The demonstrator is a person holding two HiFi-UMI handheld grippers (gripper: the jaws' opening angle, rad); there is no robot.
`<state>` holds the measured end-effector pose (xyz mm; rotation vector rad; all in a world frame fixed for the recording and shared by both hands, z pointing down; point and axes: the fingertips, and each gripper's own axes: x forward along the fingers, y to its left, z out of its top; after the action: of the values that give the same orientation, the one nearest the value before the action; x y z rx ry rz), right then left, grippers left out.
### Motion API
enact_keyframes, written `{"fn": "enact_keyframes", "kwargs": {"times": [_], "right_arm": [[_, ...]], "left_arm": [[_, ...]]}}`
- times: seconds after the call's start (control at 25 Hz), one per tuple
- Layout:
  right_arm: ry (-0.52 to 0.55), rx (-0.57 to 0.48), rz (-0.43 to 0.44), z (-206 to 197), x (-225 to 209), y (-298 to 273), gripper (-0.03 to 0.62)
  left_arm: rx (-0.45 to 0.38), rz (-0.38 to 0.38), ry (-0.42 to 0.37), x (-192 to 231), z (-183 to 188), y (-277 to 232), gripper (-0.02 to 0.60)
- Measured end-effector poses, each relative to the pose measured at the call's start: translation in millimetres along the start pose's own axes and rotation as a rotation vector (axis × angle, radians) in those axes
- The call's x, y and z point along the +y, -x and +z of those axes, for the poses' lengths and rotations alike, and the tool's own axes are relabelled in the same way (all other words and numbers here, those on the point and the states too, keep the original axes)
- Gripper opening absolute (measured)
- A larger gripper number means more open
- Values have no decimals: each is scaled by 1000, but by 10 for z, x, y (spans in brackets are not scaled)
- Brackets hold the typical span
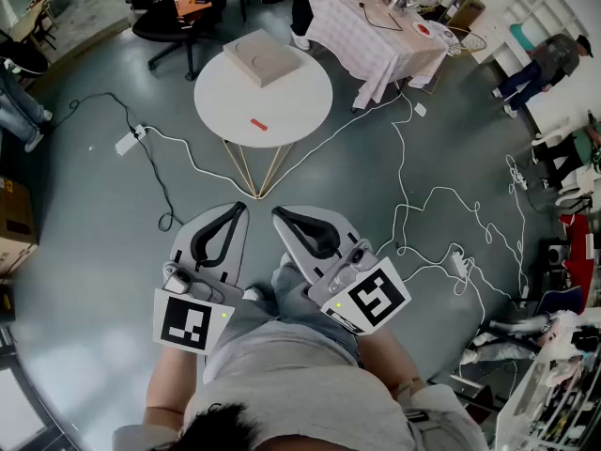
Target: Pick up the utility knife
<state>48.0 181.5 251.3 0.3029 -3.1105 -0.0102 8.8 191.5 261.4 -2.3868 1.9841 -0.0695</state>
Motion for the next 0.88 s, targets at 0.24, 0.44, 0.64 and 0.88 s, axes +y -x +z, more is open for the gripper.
{"fn": "enact_keyframes", "kwargs": {"times": [0.24, 0.44, 0.64, 0.88], "right_arm": [[13, -7, 4, 38, 179, 22, 6], [14, 4, 8, 40, 216, -24, 8], [7, 5, 16, 25, 224, -70, 8], [-23, 1, 33, -4, 64, -106, 9]], "left_arm": [[-2, 1, 0, -24, 26, 184, 11], [-4, 3, 1, 25, 40, 225, 11], [-2, 2, 5, 48, -2, 234, 11], [0, 2, 8, 56, -16, 71, 11]]}}
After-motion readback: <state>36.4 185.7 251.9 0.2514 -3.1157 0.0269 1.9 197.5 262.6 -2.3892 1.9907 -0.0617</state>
